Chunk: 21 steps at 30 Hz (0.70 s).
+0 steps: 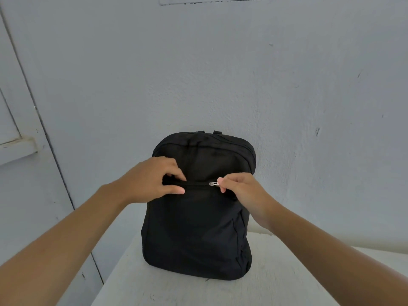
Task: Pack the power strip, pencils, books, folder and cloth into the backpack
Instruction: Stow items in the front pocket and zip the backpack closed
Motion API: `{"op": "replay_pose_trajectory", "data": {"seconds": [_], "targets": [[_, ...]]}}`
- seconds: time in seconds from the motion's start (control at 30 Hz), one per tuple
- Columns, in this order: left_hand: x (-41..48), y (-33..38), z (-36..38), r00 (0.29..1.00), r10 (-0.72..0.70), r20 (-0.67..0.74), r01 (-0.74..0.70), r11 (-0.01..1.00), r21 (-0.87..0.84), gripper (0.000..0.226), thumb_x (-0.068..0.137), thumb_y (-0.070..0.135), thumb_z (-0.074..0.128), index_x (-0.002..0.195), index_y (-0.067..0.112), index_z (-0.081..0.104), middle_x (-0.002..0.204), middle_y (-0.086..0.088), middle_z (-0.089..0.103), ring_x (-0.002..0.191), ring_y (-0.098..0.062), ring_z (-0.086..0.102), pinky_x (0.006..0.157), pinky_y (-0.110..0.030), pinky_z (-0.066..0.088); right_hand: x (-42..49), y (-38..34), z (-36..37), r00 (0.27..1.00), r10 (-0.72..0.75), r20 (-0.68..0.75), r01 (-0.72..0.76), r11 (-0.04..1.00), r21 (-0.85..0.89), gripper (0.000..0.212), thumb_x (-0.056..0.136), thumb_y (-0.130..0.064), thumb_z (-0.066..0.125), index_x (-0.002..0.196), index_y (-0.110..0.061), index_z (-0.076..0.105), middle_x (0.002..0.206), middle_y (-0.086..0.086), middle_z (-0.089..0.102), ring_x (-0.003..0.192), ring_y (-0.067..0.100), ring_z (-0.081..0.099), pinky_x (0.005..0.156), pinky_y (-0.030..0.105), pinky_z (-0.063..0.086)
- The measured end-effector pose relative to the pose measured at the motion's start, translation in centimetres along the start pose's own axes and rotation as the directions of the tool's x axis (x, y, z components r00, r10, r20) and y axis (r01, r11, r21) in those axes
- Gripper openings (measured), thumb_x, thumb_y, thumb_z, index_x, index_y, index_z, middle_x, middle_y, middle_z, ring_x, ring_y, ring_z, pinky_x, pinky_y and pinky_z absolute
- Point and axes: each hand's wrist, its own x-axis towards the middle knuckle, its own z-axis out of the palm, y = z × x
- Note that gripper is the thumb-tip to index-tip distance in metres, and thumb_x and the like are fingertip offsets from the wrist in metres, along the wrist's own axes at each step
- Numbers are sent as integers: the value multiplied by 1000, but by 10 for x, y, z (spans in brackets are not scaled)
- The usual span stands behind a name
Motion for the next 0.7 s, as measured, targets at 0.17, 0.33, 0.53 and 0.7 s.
{"op": "replay_pose_trajectory", "data": {"seconds": [0.17, 0.33, 0.53, 0.7], "targets": [[-11, 3, 9, 985, -57, -161, 6, 954, -299, 15, 80, 19, 86, 83, 29, 76, 90, 17, 67, 91, -8, 60, 74, -14, 43, 1, -10, 16, 999, -28, -44, 28, 1000, 12, 38, 96, -26, 58, 60, -17, 51, 71, 3, 44, 72, 9, 42, 73, 25, 35], [-14, 0, 10, 980, -53, -194, -17, 938, -345, 18, 84, 15, 82, 88, 29, 71, 91, 17, 68, 90, -8, 59, 77, -12, 41, 12, -24, 30, 995, 94, 13, -95, 985, 146, 34, 95, -31, 61, 65, -18, 62, 87, -10, 68, 94, -2, 58, 81, 18, 35], [-7, -8, 9, 990, -34, -140, -7, 961, -278, 16, 90, 14, 77, 97, 28, 73, 91, 14, 71, 92, -8, 64, 76, -16, 48, 27, -33, 34, 944, 179, 277, -238, 950, 199, 37, 98, -27, 47, 64, -20, 31, 63, -9, 40, 69, 0, 53, 90, 28, 27], [-3, -7, 16, 966, -58, -252, -15, 961, -278, 14, 93, 8, 72, 93, 21, 76, 88, 10, 70, 84, -8, 62, 74, -19, 48, 32, -33, 38, 923, 250, 292, -266, 964, 19, 37, 98, -30, 48, 63, -23, 38, 67, -8, 41, 75, 11, 40, 80, 27, 32]]}}
